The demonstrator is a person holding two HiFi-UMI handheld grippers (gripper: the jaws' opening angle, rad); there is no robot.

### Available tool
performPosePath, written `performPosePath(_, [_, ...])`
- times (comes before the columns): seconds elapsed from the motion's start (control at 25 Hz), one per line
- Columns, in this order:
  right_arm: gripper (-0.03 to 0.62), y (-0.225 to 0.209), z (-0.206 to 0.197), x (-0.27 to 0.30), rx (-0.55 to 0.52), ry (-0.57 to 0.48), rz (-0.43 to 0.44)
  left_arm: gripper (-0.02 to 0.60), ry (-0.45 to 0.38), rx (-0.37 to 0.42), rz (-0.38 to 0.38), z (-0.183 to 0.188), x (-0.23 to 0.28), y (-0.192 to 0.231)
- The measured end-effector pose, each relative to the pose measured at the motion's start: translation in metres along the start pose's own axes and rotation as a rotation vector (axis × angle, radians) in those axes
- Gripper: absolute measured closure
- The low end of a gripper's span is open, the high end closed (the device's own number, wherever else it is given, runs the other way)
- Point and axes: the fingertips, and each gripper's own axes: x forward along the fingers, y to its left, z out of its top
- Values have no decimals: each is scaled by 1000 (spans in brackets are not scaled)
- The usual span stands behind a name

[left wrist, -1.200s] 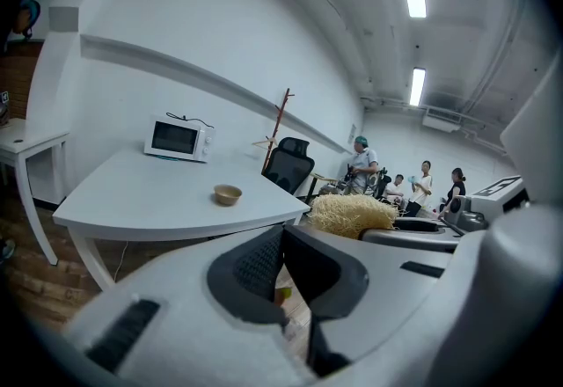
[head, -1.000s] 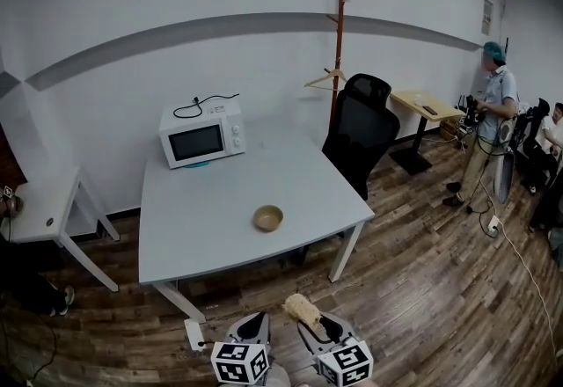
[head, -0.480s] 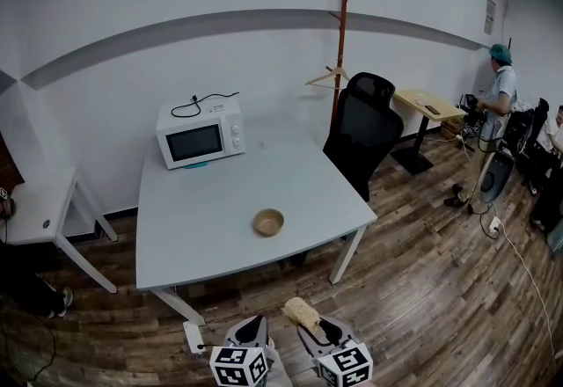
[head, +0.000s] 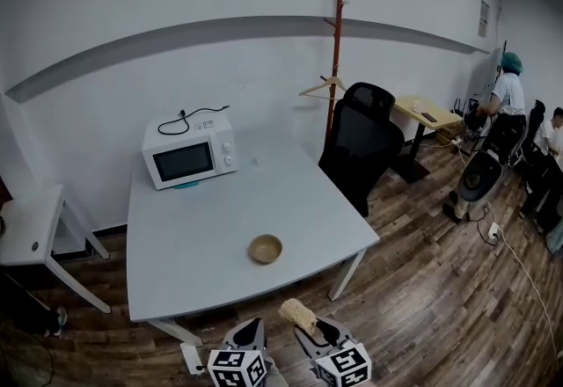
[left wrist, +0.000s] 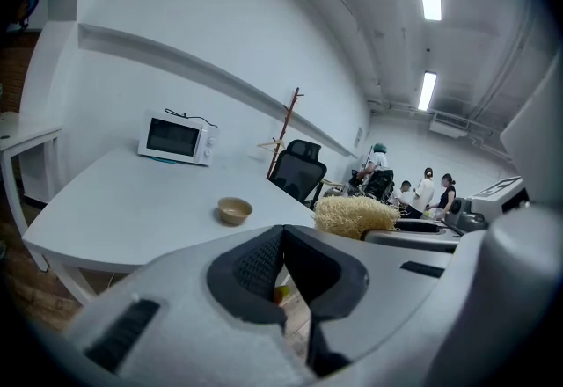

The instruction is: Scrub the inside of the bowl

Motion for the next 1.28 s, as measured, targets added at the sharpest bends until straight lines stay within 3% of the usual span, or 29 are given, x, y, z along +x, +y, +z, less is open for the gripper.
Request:
performPosePath(0.72, [422,-38,42,98,31,-15,-81,563,58,10,-43,50,79,84])
performPosePath(1.28, [422,-65,42,147,51,-4,-153,563,139,36,-75,48,128,121])
